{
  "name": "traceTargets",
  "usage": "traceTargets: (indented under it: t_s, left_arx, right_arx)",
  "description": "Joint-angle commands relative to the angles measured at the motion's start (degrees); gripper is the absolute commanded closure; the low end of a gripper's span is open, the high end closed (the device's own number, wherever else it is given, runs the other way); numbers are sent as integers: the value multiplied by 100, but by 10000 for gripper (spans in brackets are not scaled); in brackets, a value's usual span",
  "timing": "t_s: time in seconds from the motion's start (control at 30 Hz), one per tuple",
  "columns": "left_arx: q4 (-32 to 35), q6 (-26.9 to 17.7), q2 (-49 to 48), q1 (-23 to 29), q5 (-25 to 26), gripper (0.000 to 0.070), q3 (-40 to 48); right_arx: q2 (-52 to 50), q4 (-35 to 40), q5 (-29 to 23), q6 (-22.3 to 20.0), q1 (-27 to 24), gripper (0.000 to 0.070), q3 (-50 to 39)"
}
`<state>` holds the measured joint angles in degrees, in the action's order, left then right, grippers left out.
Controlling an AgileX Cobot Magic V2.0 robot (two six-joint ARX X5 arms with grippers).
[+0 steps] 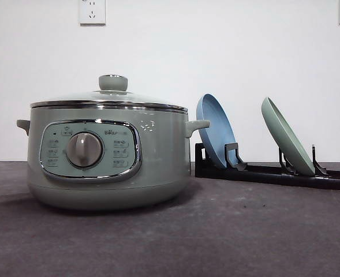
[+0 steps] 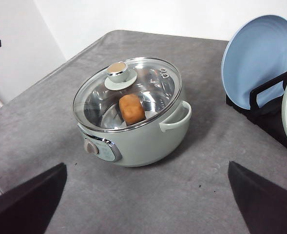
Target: Transfer potato from steamer to green plate
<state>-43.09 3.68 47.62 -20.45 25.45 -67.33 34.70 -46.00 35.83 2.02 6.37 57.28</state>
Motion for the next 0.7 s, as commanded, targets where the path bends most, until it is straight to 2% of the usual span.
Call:
traceTargets:
  t_s: [0.0, 0.23, 0.47, 0.67]
  left_arx:
    - [68, -63, 31, -26, 24, 0, -120]
    - [70, -68, 31, -24, 24, 0, -120]
    - [72, -70, 33, -26, 24, 0, -120]
    - [66, -68, 33, -26, 24, 0, -118]
  right_arx:
    - [35, 70, 9, 186, 20, 10, 92]
    - [448, 426, -144, 782, 20, 11, 153]
    - [1728, 424, -266, 850, 20, 13, 683]
    - [3209, 388, -725, 854, 18, 13, 1598]
